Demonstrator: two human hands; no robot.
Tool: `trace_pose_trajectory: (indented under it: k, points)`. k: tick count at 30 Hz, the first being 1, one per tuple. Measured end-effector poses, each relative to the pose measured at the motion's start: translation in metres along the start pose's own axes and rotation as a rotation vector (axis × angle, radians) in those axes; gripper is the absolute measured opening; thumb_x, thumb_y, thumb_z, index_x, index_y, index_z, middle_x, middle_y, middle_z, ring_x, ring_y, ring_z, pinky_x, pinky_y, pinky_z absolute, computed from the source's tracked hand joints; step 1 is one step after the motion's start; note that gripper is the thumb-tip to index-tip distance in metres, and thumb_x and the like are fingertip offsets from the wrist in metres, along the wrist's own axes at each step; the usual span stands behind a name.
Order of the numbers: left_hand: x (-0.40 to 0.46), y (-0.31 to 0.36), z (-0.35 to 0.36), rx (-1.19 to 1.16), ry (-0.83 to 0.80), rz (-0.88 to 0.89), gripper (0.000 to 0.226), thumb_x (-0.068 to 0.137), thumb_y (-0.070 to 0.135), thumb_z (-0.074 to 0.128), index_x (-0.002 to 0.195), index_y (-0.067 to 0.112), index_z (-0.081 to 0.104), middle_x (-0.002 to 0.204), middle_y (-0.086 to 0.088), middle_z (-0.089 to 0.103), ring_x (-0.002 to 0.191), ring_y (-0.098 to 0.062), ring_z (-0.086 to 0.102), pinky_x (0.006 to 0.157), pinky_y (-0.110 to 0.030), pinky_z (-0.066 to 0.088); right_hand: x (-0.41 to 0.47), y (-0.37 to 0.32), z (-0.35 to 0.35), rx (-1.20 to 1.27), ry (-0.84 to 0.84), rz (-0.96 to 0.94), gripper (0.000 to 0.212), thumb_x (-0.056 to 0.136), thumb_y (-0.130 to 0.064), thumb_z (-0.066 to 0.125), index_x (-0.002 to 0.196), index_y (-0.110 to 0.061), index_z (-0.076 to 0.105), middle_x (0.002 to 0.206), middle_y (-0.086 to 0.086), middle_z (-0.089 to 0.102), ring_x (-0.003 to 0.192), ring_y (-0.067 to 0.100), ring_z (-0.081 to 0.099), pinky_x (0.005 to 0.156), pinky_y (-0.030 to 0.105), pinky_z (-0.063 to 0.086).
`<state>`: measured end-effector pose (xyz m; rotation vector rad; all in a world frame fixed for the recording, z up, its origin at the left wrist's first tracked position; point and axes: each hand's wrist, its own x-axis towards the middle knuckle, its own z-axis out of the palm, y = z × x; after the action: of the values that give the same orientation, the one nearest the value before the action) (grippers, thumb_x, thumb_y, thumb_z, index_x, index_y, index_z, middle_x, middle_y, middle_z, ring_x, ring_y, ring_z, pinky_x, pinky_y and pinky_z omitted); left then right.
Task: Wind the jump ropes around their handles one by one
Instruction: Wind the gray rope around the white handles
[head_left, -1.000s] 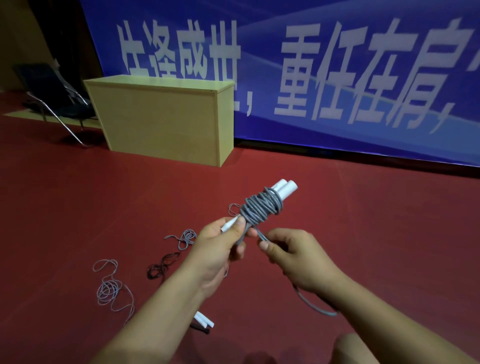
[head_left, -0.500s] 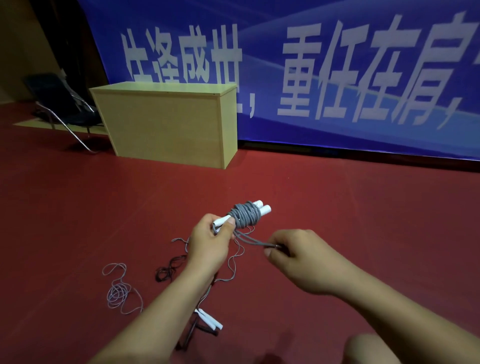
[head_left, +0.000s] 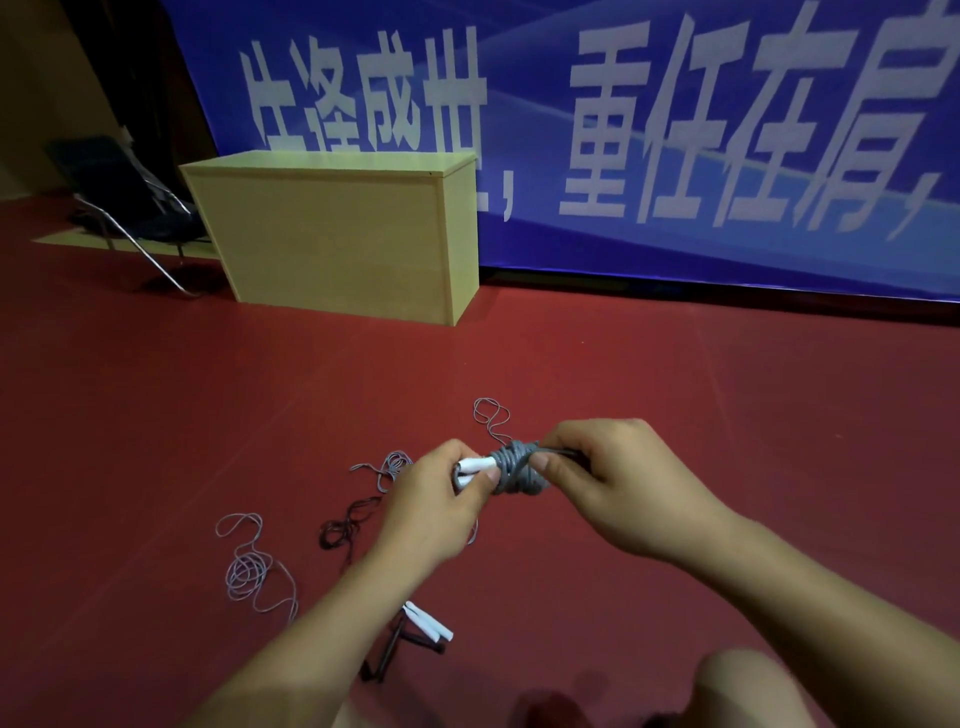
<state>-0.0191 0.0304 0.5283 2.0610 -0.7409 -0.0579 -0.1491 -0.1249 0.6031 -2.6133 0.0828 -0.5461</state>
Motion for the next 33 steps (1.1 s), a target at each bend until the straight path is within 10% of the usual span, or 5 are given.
trace_pose_trajectory:
  k: [9,18,29,33]
  points:
    - [-0.013,0.000,-0.004,0.042,-0.346,0.119,0.016,0.086,0.045,0.058,0.087,0.029,0.061,0.073,0.002,0.067,0.065,-0.016,0.058,0.066,-0.042,0.048,0.002,0.016,-0.005,-0.037,0.065,0.125,0.014,0.089,-0.039,0.065,0.083,-0.028,0.071,0.058,-0.014,0.057,0.059,0.009,0.052,0.060,0.034,0.047]
    - [-0.028,0.025,-0.015,-0.029,-0.469,0.274,0.008,0.096,0.025,0.056,0.089,0.025,0.058,0.072,0.001,0.057,0.059,-0.006,0.041,0.058,-0.026,0.035,0.007,0.032,-0.006,0.043,0.008,0.225,0.011,0.081,-0.041,0.074,0.074,-0.034,0.071,0.068,-0.015,0.068,0.069,0.000,0.062,0.065,0.029,0.051]
    - [-0.028,0.043,-0.021,-0.814,-0.618,0.123,0.031,0.089,0.041,0.067,0.093,0.011,0.061,0.077,0.001,0.065,0.069,-0.008,0.061,0.061,-0.018,0.046,0.012,0.046,-0.002,0.607,-0.189,0.248,0.012,0.078,-0.025,0.073,0.078,-0.014,0.075,0.071,-0.002,0.070,0.066,0.006,0.059,0.063,0.023,0.048]
    - [-0.030,0.045,-0.016,-1.081,-0.576,-0.022,0.040,0.077,0.045,0.080,0.093,0.014,0.061,0.077,-0.003,0.063,0.067,-0.011,0.056,0.061,-0.020,0.045,0.009,0.045,0.010,0.549,-0.112,0.191,0.009,0.080,0.012,0.062,0.075,0.007,0.067,0.068,0.011,0.065,0.062,0.012,0.058,0.061,0.026,0.042]
